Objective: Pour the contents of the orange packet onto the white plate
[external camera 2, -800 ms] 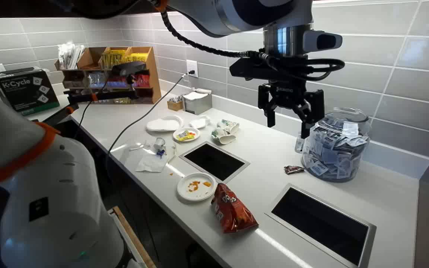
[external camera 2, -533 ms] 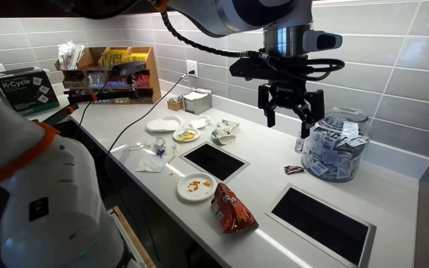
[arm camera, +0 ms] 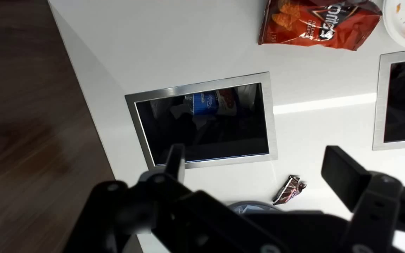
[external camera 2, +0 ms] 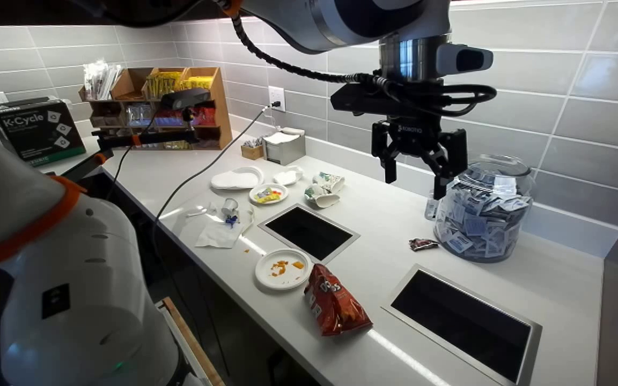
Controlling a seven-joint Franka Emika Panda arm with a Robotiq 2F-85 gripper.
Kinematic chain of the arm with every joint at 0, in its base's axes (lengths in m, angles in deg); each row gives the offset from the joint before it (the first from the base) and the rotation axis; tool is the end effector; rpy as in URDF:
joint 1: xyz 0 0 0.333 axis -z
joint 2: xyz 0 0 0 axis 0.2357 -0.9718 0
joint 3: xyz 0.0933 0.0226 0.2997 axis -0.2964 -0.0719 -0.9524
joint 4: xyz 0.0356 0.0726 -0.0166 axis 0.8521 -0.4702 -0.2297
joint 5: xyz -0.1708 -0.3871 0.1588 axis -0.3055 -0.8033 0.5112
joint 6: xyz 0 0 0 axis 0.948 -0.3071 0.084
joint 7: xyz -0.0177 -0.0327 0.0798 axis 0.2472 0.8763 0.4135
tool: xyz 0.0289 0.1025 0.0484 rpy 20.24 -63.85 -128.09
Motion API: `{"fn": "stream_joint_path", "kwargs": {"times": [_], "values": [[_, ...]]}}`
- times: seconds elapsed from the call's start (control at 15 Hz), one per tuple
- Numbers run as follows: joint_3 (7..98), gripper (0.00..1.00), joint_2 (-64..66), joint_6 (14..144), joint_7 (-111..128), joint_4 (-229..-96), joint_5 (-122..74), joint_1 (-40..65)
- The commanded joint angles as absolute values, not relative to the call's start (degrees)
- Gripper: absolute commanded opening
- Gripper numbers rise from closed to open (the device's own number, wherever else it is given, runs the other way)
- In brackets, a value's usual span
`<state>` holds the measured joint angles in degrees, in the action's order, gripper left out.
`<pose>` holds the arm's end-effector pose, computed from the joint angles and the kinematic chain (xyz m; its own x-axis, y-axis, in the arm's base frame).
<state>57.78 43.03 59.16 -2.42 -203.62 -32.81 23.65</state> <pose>0.4583 -0.1751 0.4843 0.9889 -0.1193 0.0884 -0.1308 -0.9817 0.1387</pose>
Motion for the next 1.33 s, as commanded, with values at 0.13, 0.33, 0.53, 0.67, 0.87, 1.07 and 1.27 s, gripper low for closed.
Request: {"fn": "stream_joint_path", "kwargs": {"times": [0.13, 0.33, 0.53, 0.67, 0.87, 1.07, 1.27], "values": [[57.97, 1.00, 43.01, 58.98, -2.38, -203.48, -32.87, 23.44], [57.97, 1.00, 43.01, 58.98, -2.38, -203.48, -32.87, 23.44], [57.97, 1.00, 43.01, 58.98, -2.38, -203.48, -32.87, 23.44], [57.97, 1.00, 43.01, 58.98, -2.38, -203.48, -32.87, 23.44], [57.41, 1.00, 41.21, 60.81, 4.33, -204.95, -30.74, 24.04], [56.35, 1.00, 38.05, 65.86, 14.01, -208.48, -26.72, 23.73], [54.49, 1.00, 35.64, 73.16, 23.48, -211.86, -24.48, 24.08]]}}
